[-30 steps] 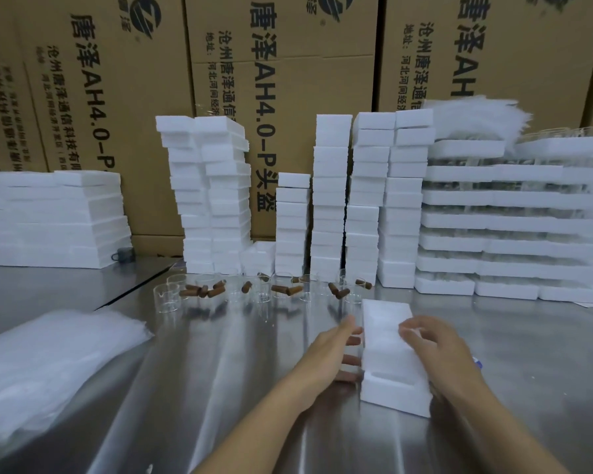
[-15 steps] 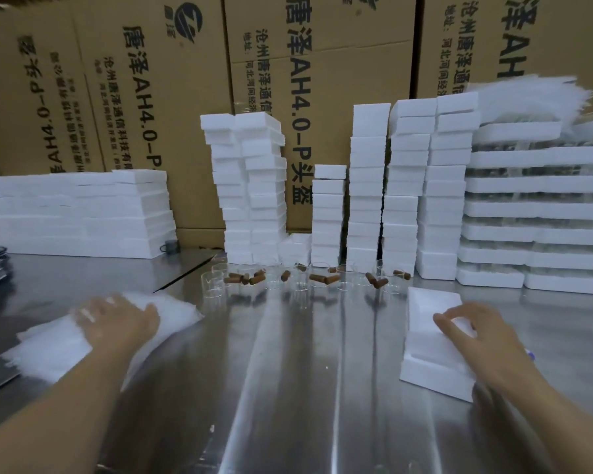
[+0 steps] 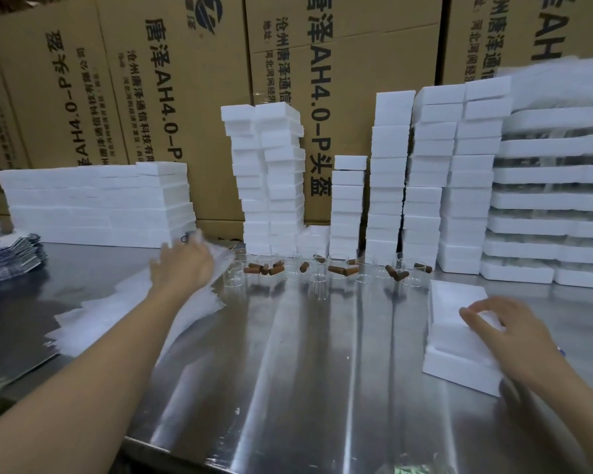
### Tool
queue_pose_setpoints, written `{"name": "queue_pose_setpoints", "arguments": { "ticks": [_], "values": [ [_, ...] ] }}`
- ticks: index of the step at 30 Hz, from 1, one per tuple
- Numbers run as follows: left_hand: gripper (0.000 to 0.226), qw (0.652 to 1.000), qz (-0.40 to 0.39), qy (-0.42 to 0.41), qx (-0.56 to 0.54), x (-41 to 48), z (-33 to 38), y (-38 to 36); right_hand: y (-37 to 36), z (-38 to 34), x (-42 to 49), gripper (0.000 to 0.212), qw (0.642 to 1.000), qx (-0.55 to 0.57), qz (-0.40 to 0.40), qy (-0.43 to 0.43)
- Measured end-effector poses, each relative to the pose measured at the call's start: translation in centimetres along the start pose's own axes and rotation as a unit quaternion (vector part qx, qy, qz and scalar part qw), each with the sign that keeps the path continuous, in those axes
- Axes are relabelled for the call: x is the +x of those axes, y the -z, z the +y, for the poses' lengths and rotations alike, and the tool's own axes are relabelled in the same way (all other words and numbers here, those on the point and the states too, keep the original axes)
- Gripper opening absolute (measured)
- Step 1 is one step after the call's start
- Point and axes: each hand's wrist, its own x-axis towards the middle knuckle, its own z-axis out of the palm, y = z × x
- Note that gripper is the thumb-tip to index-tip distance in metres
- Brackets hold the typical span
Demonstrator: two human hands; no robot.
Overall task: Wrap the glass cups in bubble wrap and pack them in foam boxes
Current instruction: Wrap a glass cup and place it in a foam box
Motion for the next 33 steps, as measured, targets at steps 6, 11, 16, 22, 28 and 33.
{"name": "queue_pose_setpoints", "arguments": {
  "ticks": [6, 11, 16, 22, 28, 33],
  "values": [
    [0.057, 0.959, -0.134, -0.242, -0.053, -4.0, 9.4, -2.9, 0.3, -1.0, -0.4, 0.013, 1.000, -0.005, 0.001, -0.003],
    [0.056, 0.892, -0.242, -0.380, -0.040, -11.2, 12.3, -10.7, 0.8, -2.1, -1.1, 0.017, 0.998, -0.026, 0.039, -0.036],
    [0.066, 0.881, -0.268, -0.390, 0.014, -13.3, 13.0, -13.9, 0.9, -4.1, -1.8, 0.035, 0.984, -0.150, 0.086, 0.038],
    [0.066, 0.897, -0.216, -0.386, -0.022, -12.7, 13.2, -13.1, -0.9, -6.4, -3.7, 0.060, 0.961, -0.231, 0.000, 0.153],
    [0.042, 0.960, -0.062, -0.253, -0.105, -2.8, 11.0, -9.7, -1.4, -5.0, -3.7, 0.046, 0.942, -0.304, -0.036, 0.135],
    [0.056, 0.992, -0.007, -0.065, -0.111, 5.7, 5.0, -10.0, -1.0, -3.2, -2.5, 0.046, 0.938, -0.331, 0.002, 0.101]
  ]
}}
